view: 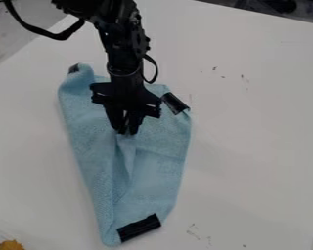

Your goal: Unfold the cloth left to the right

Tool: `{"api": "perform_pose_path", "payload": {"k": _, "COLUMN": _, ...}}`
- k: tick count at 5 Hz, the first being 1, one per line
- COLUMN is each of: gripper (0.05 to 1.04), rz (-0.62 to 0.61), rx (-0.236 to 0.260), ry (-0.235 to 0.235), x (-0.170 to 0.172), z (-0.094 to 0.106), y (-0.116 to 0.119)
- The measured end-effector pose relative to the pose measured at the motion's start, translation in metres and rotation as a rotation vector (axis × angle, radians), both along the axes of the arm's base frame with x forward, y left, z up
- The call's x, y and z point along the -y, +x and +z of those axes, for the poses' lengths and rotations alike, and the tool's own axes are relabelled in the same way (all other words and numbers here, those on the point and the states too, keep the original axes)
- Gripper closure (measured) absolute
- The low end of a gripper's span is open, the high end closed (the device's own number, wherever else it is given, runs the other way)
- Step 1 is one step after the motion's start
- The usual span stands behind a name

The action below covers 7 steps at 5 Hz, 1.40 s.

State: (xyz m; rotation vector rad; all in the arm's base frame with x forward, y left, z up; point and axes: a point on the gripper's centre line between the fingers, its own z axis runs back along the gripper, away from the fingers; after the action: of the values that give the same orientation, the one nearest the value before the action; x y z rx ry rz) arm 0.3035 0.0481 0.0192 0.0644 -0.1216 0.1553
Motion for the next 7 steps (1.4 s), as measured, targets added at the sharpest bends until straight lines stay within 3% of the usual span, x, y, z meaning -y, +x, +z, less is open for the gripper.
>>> {"api": "perform_pose_path", "payload": {"k": 1, "gripper": 0.909, "rz": 0.004, "rx": -0.001, "ry": -0.005, "x": -0.002, "z": -0.001, "y": 0.0}}
{"api": "perform_pose_path", "payload": {"k": 2, "gripper": 1.011, "rz": 0.008, "rx": -0.011, "ry": 0.004, "x": -0.003, "z": 0.001, "y": 0.001}}
{"api": "perform_pose_path", "payload": {"k": 3, "gripper": 1.026, "rz": 0.024, "rx": -0.014, "ry": 0.053, "x": -0.005, "z": 0.015, "y": -0.001}}
{"api": "perform_pose_path", "payload": {"k": 4, "gripper": 1.026, "rz": 0.05, "rx": 0.022, "ry": 0.121, "x": -0.014, "z": 0.047, "y": -0.006}}
{"api": "perform_pose_path", "payload": {"k": 5, "gripper": 1.026, "rz": 0.131, "rx": 0.042, "ry": 0.147, "x": -0.044, "z": 0.057, "y": -0.031}}
{"api": "perform_pose_path", "payload": {"k": 7, "gripper": 1.026, "rz": 0.27, "rx": 0.066, "ry": 0.082, "x": -0.096, "z": 0.03, "y": -0.091}}
